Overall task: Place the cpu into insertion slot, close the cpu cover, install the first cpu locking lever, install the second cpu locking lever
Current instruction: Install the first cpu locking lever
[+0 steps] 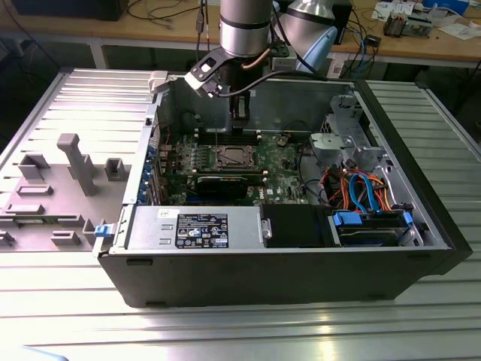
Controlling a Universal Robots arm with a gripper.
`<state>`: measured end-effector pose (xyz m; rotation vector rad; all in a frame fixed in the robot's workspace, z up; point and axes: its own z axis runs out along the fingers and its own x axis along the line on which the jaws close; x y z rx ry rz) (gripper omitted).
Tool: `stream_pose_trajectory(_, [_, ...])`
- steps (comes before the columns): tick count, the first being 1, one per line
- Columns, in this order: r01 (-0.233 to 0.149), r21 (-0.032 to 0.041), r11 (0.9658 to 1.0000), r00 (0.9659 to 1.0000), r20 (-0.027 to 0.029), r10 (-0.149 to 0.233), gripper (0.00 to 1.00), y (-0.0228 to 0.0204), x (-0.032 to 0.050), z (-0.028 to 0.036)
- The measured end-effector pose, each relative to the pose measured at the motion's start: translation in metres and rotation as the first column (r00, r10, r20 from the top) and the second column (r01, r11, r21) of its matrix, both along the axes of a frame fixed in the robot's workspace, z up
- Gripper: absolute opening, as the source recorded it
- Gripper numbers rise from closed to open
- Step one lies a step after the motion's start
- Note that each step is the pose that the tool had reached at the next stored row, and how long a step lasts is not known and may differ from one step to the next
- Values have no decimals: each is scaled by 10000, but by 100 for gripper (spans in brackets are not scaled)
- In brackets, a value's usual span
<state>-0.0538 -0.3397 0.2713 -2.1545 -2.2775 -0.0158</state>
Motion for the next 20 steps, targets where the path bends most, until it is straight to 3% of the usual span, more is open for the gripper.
stream_pose_trajectory(3, [-450, 2, 9990, 9990, 1, 450, 11, 0, 0, -3])
stream_pose_trajectory(6, [-1266, 2, 9920, 9920, 0, 1266, 11, 0, 0, -7])
stream_pose_trajectory(9, [-1964, 3, 9805, 9805, 1, 1964, 11, 0, 0, -8])
stream_pose_trajectory(12, [-2383, 2, 9712, 9712, 1, 2383, 11, 0, 0, -8])
stream_pose_trajectory(14, [-2916, 3, 9565, 9565, 1, 2916, 11, 0, 0, -8])
stream_pose_trajectory(17, [-3277, 3, 9448, 9448, 1, 3277, 11, 0, 0, -9])
stream_pose_trajectory(20, [-3424, 5, 9396, 9396, 3, 3424, 11, 1, -19, -10])
